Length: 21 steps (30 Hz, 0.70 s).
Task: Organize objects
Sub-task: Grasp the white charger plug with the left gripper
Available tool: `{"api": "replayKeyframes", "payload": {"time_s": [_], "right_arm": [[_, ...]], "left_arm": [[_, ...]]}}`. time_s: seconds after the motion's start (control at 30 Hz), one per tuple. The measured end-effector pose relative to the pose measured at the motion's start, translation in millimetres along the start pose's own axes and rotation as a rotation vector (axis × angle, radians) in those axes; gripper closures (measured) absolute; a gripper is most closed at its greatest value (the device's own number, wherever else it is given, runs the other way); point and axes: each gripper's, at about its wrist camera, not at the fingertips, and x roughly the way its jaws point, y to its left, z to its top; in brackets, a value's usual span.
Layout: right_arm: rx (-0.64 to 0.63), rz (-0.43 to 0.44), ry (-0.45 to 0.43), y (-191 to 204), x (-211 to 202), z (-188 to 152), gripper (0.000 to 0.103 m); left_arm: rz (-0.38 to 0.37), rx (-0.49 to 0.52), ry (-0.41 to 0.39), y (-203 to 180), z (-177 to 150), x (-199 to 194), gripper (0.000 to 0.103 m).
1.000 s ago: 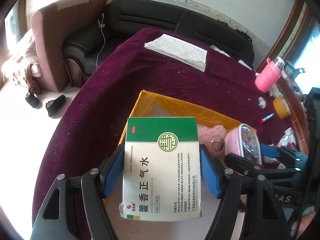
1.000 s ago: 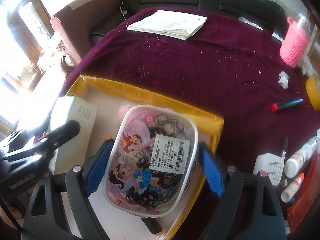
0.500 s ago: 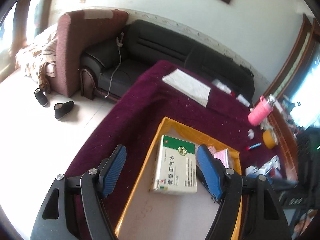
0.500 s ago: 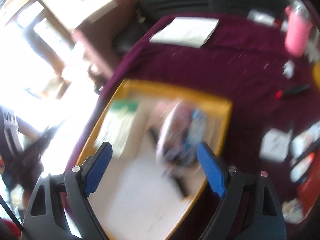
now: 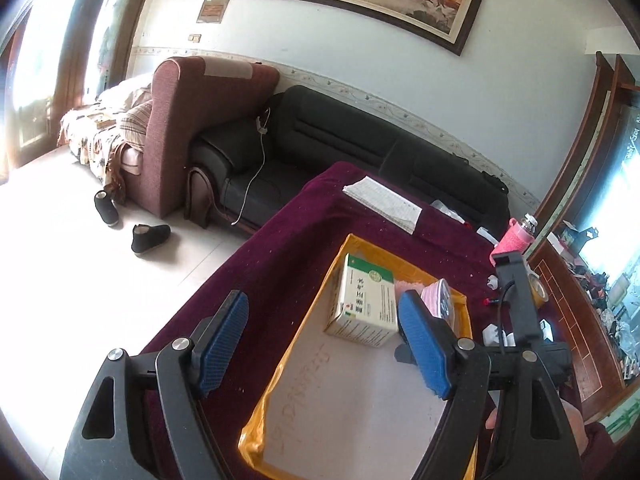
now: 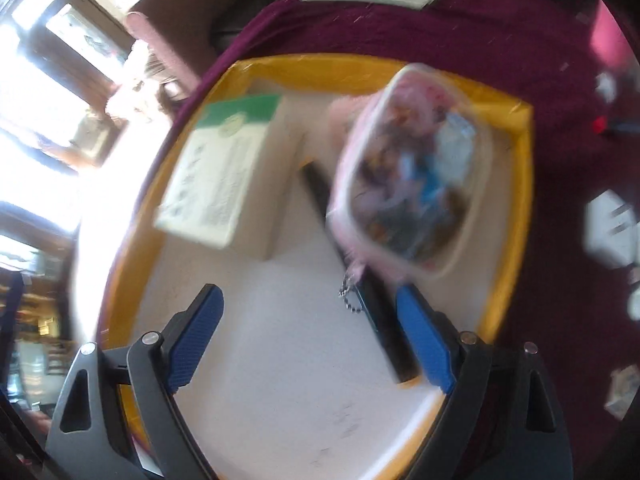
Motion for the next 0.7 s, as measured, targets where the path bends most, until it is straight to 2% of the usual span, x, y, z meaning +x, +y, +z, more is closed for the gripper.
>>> {"api": "replayKeyframes", "payload": {"time_s": [0.1, 0.13, 0.2, 0.23, 0.3, 0.4, 0.53, 0.63, 0.7], "right_arm": [[-0.02, 0.096, 0.024, 9, -3, -7, 0.012], [-0.007, 0.163, 0.017, 6, -11, -9, 0.013], [0.034, 0.311, -0.02, -4, -32, -15, 0.013], [0.052, 0.33, -0.066, -13, -49, -22, 0.013], [0.069, 0.279, -0.151, -32, -81, -38, 0.013], [0.119, 0.135, -0.288, -78, -130, -76, 0.013], [0.282, -0.07, -0.414, -173, -180, -134, 0.013], [0.415, -0.168, -0.453, -250, -204, -170, 0.013], [0.494, -0.173, -0.501, -285, -212, -187, 0.013]], "left_arm": [[0.003, -0.006, 0.028, 2, -5, 4, 0.03], [0.007, -0.005, 0.032, 1, -5, 4, 0.03], [0.001, 0.01, 0.032, -5, -9, -2, 0.03], [-0.006, 0.03, 0.033, -12, -11, -4, 0.03], [-0.039, 0.096, 0.05, -36, -15, -5, 0.03], [-0.098, 0.203, 0.079, -79, -25, -3, 0.029], [-0.175, 0.3, 0.163, -140, -47, 10, 0.029], [-0.251, 0.367, 0.244, -189, -67, 21, 0.029], [-0.296, 0.418, 0.289, -224, -80, 26, 0.029]]}}
